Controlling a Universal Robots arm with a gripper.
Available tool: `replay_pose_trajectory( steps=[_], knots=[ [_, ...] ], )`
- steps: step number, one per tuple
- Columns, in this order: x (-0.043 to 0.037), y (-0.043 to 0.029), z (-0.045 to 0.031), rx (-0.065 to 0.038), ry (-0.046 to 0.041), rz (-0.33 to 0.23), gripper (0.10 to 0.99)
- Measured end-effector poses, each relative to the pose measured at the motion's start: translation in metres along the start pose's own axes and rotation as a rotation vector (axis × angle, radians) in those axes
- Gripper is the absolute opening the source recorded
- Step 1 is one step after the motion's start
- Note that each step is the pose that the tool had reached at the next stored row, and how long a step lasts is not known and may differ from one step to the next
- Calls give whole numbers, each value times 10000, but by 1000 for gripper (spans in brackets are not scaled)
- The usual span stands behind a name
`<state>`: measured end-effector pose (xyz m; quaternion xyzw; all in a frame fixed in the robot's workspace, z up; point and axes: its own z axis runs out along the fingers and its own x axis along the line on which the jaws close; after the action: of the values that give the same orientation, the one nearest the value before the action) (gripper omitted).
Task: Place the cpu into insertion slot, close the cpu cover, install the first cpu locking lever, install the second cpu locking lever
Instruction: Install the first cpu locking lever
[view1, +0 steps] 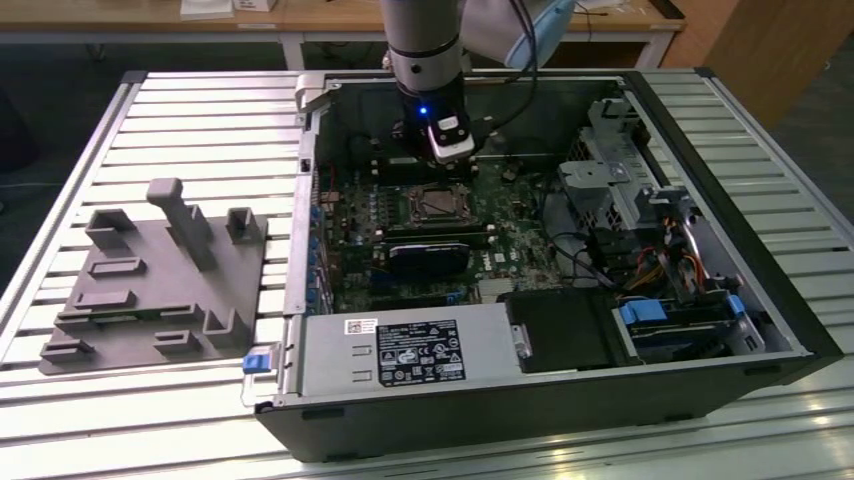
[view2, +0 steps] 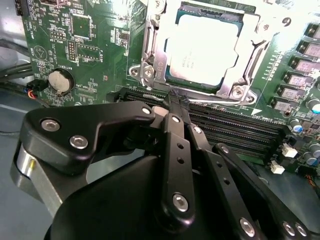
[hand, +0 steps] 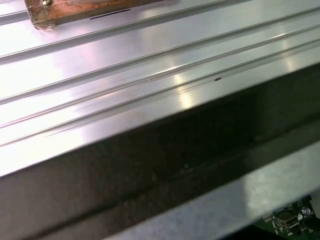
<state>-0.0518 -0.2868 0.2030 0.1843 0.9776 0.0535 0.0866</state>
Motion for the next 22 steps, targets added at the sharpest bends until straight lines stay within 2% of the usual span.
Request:
replay_pose_trajectory(
  steps=[13,22],
  knots=[
    [23,26,10,-1,-4,-3,106],
    [27,23,35,-20,-177,-22,106]
  ],
)
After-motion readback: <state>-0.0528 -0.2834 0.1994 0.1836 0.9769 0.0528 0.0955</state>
